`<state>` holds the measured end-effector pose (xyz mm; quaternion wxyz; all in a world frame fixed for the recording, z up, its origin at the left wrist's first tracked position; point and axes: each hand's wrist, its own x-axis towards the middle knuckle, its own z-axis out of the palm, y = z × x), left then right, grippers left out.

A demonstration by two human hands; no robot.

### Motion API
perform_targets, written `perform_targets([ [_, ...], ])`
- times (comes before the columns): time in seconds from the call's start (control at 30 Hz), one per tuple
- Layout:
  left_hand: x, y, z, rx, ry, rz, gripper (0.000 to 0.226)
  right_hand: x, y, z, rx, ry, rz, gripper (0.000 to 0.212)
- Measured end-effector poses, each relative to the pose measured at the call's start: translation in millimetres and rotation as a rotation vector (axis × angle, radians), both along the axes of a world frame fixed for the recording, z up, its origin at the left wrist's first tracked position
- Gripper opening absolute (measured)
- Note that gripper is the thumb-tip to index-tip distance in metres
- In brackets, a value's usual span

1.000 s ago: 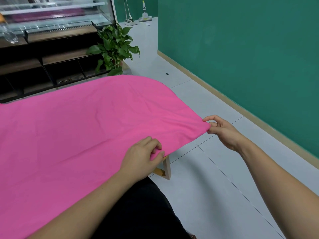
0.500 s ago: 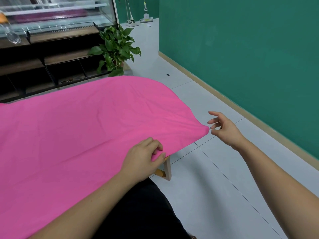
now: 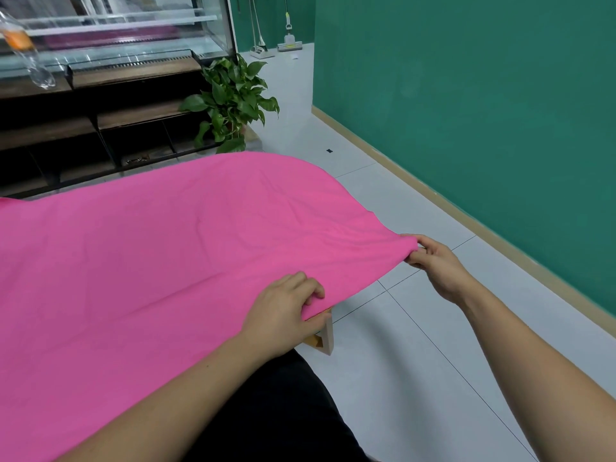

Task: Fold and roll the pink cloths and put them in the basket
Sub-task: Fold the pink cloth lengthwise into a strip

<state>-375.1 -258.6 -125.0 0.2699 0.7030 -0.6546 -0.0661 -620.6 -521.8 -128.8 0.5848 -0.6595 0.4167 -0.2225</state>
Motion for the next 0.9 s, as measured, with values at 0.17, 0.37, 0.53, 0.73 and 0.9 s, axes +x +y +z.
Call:
perform_targets([
  [0.17,-1.0,-1.3,-0.3,0.021,-0.020,-0.025,0.031,-10.0,-4.0,2.6,0.026,0.011,0.069,0.013],
  [0.37,-4.1,-1.9,-2.2,0.034,-0.047,-0.073,0.022,-11.9,-5.8,9.5,0.127,-0.145,0.049,0.012],
  [0.53,-2.8,-1.9,-3.1,0.038,-0.036,-0.099,0.021,-23.2,-18.4,13.7,-0.070,0.128,0.083,0.008],
  [0.73,-3.5,1.1,-1.7,0.044,-0.009,-0.122,0.022,-13.4,-17.4,8.0,-0.331,0.452,0.112,0.021],
  [0.9,-0.6,16.0,10.5,0.102,0.141,-0.167,0.031,9.1,4.6,20.8,-0.705,0.592,-0.020,0.050],
])
